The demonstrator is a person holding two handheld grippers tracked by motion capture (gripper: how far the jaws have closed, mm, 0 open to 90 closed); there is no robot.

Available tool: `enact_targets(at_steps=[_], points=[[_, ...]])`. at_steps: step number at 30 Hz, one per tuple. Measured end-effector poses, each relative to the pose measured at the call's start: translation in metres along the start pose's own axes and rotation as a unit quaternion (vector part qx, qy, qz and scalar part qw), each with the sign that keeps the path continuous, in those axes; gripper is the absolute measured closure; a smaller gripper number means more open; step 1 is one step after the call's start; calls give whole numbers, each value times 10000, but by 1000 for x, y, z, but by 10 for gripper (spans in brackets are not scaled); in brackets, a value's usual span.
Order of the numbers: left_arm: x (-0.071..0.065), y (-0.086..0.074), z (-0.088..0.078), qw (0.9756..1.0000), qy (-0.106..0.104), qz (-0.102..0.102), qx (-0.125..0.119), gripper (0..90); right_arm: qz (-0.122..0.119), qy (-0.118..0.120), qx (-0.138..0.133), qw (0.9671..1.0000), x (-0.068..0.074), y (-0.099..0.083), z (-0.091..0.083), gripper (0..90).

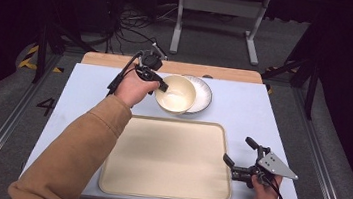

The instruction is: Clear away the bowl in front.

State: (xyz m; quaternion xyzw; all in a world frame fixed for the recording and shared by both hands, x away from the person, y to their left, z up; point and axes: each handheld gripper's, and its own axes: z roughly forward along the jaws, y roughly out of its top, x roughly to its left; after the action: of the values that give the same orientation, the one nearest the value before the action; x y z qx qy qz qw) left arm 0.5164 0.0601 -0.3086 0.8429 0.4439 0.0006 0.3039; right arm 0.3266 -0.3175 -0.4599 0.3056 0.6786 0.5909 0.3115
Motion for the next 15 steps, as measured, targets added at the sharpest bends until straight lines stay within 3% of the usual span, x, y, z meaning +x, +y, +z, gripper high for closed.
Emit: enact_targets(at_steps=[7,8,15], points=[[-7,-8,-4,9996,-164,219,121,836,-10,7,-1,10000,0,0,0,6],[-8,-9,-5,9991,-188,353,145,837,-17,6,-1,10000,0,0,0,6],[-15,-15,-8,9977,-358,532,226,837,-16,16,-6,10000,0,0,0,6]])
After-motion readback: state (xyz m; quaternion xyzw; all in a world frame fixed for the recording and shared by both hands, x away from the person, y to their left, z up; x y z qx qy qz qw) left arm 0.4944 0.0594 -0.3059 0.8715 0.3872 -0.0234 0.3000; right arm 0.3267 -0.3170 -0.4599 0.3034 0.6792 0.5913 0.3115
